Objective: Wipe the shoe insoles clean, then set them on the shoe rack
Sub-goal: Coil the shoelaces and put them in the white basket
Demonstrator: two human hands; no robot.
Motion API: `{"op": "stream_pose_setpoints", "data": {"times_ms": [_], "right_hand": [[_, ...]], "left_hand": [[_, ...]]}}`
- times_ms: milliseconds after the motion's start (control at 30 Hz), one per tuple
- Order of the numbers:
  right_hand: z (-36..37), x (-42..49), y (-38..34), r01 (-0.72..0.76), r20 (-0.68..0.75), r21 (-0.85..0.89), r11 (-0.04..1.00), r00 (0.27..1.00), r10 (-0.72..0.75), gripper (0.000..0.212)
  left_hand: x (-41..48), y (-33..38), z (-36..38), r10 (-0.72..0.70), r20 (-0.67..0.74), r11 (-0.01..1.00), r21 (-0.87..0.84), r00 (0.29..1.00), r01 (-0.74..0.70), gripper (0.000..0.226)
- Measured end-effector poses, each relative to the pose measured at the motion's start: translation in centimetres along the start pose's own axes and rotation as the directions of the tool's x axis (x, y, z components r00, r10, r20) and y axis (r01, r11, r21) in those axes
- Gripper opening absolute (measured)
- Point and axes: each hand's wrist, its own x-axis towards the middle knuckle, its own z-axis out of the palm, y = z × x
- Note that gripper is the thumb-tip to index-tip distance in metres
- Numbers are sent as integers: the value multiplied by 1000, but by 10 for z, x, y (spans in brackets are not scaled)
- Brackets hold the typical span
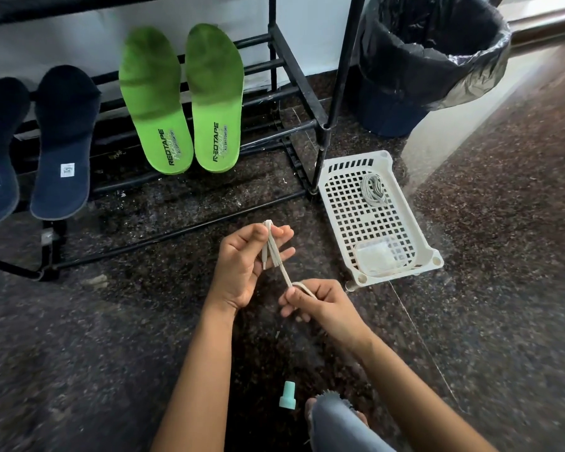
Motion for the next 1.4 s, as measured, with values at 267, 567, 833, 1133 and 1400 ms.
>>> {"op": "stream_pose_setpoints", "data": {"times_ms": [267,567,833,1133,1400], "right_hand": [[-9,22,-84,163,-25,-208,964,985,-172,26],[-42,77,-77,37,-101,-332,942,992,-74,39],[-34,48,-25,-200,58,-153,968,976,211,32],[-28,14,-25,-55,-104,-312,949,994,24,34],[-61,27,-62,418,-107,-688,594,750,-652,27]], "left_hand": [[-4,-9,8,-54,40,974,223,998,44,24],[-9,-10,13,-111,149,991,86,983,99,24],[-3,-7,14,-8,121,986,-163,993,28,35],[2,-19,30,-23,40,983,-181,999,29,21],[4,-15,46,-118,54,984,-128,992,124,24]]}}
